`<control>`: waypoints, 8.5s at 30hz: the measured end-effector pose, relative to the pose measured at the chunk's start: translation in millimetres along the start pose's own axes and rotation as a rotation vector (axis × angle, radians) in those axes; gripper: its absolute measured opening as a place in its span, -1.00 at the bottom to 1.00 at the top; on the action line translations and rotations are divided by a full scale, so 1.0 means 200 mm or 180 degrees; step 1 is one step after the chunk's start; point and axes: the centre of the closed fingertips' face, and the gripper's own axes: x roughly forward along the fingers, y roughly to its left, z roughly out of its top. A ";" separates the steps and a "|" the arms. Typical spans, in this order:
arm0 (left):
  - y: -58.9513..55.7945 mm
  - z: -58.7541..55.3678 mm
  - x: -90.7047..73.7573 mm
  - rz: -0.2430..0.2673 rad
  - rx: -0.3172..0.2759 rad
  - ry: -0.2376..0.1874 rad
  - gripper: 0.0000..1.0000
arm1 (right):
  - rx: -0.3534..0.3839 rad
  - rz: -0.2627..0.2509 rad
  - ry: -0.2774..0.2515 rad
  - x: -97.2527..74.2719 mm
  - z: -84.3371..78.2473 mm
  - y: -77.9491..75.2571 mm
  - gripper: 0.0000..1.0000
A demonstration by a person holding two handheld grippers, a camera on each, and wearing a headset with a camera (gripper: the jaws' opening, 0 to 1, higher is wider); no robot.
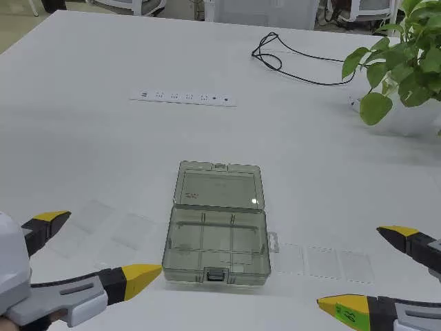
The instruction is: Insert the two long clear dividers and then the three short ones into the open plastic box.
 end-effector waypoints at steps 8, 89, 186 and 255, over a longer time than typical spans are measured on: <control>0.00 0.01 0.00 0.0008 0.0004 -0.0015 1.00 | -0.0010 -0.0003 0.0000 -0.01 0.00 -0.01 1.00; 0.08 -0.11 0.00 0.0089 0.0086 0.0462 0.95 | -0.0010 0.0055 0.0041 0.02 -0.03 0.03 1.00; 0.31 -0.45 0.28 0.0682 0.0191 0.1810 -0.44 | 0.0069 0.0358 0.0242 -0.15 -0.06 0.05 1.00; 0.43 -0.44 0.27 0.0299 0.0314 0.2074 -0.38 | 0.0202 0.0234 0.0060 0.05 -0.03 0.25 1.00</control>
